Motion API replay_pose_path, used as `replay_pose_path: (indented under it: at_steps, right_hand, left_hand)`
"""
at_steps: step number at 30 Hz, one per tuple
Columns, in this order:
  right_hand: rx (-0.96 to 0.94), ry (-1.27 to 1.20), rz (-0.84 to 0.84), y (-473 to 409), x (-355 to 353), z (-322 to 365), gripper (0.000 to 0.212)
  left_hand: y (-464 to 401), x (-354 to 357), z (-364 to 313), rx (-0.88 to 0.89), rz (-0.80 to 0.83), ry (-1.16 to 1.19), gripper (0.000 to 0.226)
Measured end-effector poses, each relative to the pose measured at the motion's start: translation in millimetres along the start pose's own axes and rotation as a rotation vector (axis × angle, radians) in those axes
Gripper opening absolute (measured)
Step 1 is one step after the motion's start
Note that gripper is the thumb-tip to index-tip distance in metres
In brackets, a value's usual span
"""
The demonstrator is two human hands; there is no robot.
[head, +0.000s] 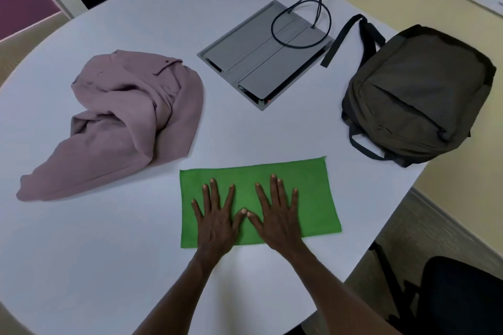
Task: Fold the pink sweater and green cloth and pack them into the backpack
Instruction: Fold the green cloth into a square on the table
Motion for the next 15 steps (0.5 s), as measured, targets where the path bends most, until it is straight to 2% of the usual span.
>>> replay_pose_path:
  at_steps: [10, 15]
  right_hand:
    - [0.121, 0.050, -0.016, 17, -10, -97, 0.080]
    - [0.116, 0.023, -0.059, 21, -16, -102, 0.079]
  left_hand:
    - [1, -3, 8, 0.052, 0.063, -0.132, 0.102]
    - [2, -6, 5, 0.062, 0.092, -0.131, 0.102]
Point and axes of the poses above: each hand's wrist, its own y-axis away from the middle knuckle, its own x-axis out of the palm, z = x × y, the point moved 3 cm from there along -y, towards the middle knuckle, and after that the axes turned 6 degrees about -z, right-handed, at the moved point
